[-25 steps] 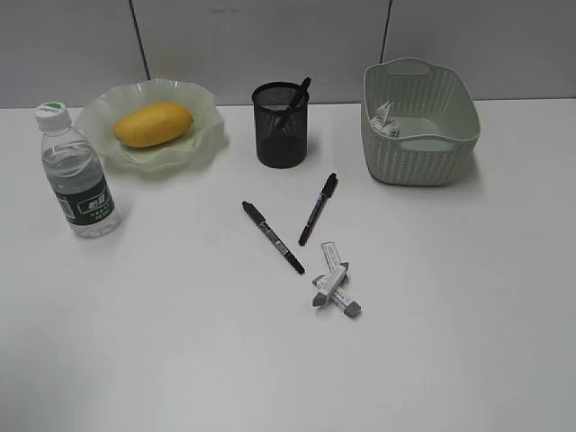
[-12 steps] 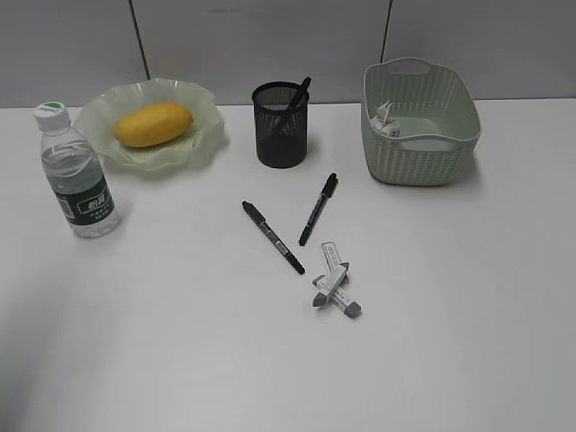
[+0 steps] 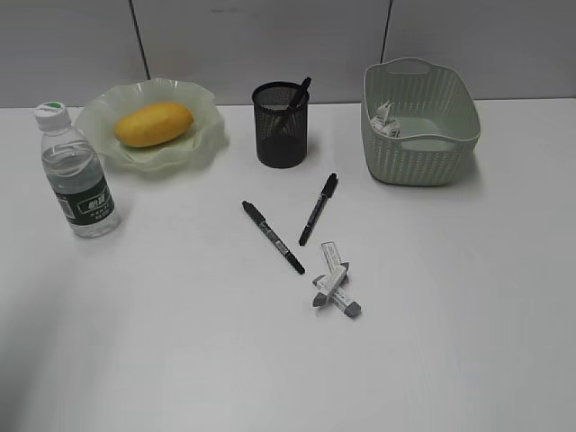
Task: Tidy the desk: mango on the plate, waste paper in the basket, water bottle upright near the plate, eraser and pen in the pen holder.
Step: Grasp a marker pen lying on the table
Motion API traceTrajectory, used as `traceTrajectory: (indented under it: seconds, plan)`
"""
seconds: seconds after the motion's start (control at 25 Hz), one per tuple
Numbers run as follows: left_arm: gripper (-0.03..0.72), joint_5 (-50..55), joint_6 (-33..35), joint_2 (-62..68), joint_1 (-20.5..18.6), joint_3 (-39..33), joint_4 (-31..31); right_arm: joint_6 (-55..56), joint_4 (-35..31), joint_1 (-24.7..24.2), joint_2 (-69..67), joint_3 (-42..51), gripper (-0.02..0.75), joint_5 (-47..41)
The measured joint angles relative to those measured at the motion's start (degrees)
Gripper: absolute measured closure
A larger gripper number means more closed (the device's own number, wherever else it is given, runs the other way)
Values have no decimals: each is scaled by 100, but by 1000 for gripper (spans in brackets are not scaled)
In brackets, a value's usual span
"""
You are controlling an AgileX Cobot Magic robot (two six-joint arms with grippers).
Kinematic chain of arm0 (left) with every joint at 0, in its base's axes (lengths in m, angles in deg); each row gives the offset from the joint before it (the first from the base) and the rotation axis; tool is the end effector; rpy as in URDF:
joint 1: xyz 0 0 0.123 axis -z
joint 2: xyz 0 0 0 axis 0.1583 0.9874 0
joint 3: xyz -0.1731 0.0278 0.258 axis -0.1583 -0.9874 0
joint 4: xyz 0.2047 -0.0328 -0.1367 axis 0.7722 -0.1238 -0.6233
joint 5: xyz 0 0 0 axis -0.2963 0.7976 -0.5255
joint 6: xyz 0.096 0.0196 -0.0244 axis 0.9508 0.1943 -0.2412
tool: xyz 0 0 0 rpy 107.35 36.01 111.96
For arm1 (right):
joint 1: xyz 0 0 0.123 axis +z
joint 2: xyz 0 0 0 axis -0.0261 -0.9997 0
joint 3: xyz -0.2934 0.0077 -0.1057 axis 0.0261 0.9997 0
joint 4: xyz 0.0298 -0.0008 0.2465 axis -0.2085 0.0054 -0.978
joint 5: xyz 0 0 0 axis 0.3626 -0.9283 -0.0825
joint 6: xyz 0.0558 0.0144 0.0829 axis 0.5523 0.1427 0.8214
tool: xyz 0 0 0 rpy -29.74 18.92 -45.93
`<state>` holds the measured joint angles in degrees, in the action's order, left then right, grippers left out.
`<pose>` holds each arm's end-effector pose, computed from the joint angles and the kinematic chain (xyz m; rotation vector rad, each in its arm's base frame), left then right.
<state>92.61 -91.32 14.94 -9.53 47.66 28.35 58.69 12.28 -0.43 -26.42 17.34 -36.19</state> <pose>0.1839 -0.0199 0.3236 -0.2484 2.7353 -0.3504 -0.0270 0.0175 0.2743 -0.0609 2.0019 0.1516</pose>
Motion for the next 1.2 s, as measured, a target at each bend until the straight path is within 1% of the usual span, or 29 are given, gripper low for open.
traceTrajectory:
  seconds: [0.04,0.12,0.2,0.32,0.4,0.48,0.6,0.76,0.88,0.96,1.08,1.2]
  plan:
    - [215,15,-69,0,16,0,24,0,0,0,0,0,363,5]
    - [224,37,-321,0,176,21,203,0,0,0,0,0,363,5]
    - [226,71,-689,25,499,151,467,0,0,0,0,0,363,5]
    - [228,128,-1332,217,1338,554,784,7,0,0,0,0,363,1]
    - [228,132,-1774,507,1879,917,901,7,0,0,0,0,363,1]
    - [228,132,-2051,955,2415,1373,1018,7,0,0,0,0,363,1]
    - [228,132,-2280,1727,3063,2121,1114,7,0,0,0,0,363,1]
    - [228,126,-2358,2851,3699,3320,1256,7,0,0,0,0,363,1]
    - [228,144,-2374,3642,4058,4255,1507,7,0,0,0,0,363,1]
    - [228,241,-2362,4188,4221,4872,1694,7,0,0,0,0,363,1]
    - [223,506,-2084,4973,4384,5954,1792,7,0,0,0,0,363,6]
    - [196,725,-1877,5765,4485,7031,1833,7,0,0,0,0,363,6]
